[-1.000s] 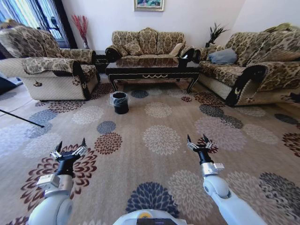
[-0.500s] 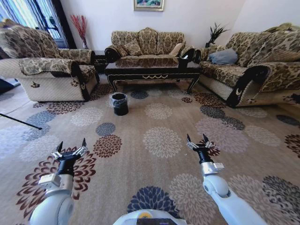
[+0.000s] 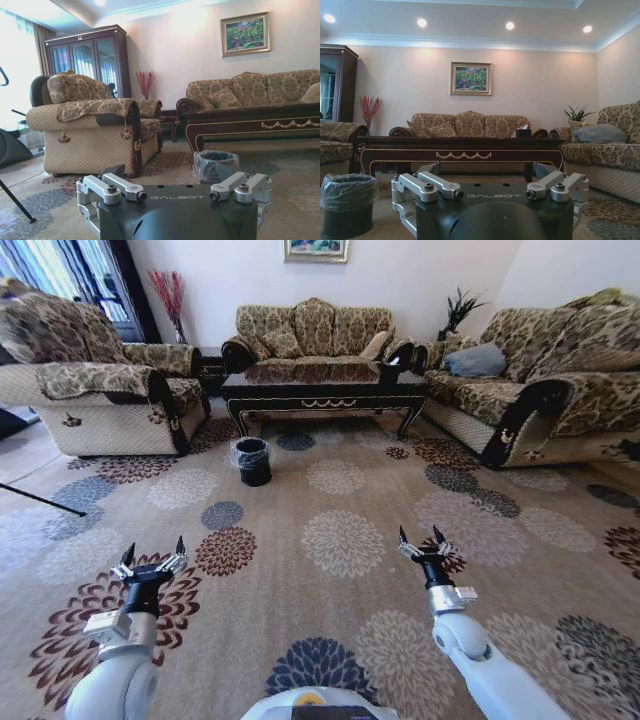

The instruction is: Move to the front of the table and pick up the trash from the floor, then place it into the trash bin.

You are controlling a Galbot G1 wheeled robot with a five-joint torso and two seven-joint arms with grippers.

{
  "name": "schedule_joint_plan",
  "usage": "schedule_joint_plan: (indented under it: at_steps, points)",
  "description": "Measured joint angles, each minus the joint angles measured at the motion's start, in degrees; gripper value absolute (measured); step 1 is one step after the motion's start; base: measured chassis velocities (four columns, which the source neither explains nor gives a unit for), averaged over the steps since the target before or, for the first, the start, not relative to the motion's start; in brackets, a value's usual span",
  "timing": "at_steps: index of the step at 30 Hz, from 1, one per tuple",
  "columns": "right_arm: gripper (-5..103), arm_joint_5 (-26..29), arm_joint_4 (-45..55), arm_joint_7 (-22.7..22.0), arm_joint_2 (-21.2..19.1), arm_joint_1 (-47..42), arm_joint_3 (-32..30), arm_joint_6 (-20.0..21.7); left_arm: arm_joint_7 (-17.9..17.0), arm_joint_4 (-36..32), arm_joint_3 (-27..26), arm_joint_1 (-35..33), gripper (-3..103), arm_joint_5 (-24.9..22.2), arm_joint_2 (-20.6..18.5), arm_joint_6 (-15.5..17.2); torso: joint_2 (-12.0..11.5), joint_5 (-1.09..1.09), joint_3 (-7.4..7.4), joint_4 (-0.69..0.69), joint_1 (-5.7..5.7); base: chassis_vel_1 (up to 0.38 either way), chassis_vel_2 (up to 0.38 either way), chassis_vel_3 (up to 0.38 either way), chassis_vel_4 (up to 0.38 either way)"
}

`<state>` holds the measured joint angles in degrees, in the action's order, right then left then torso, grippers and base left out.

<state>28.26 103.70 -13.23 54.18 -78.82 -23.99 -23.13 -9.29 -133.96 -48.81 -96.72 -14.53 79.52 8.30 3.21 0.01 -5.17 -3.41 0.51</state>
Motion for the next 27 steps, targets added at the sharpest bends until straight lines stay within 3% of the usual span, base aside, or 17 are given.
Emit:
schedule_joint_plan:
  at_steps: [11,17,22,24,27]
  points:
    - [100,-1.0,1.5,-0.3,-0.1,-0.5,-2.3,0.2,0.5,1.2,-0.8,0.9,100,-0.3,-0.7,-0.6,0.0,-0.01,0.00,0.00,0.00,0.000,0.000,0.000,0.000]
    - [100,-1.5,4.1,-1.9,-0.2,-1.5,-6.2,2.0,4.5,2.7,-2.5,1.7,100,-2.0,-1.2,-3.4,0.4,-0.01,-0.36,0.00,0.02,0.000,0.000,0.000,0.000]
    - [100,-1.9,9.6,-4.5,-0.5,-3.0,-10.2,9.1,7.4,3.7,-4.4,2.5,100,-2.9,-1.6,-5.0,1.4,-0.01,-1.24,0.01,0.18,0.000,0.000,0.000,0.000]
    - [100,-0.6,14.8,-7.0,-1.3,-4.8,-12.5,15.2,8.0,3.6,-5.7,3.0,100,-4.1,-2.5,-4.1,2.2,-0.03,-1.88,0.00,0.27,0.000,0.000,0.000,0.000]
    - [100,0.0,17.4,-7.3,-1.7,-6.0,-14.1,18.1,8.7,3.1,-6.8,3.2,100,-5.3,-3.2,-3.3,2.7,-0.02,-2.27,0.00,0.35,0.000,0.000,0.000,0.000]
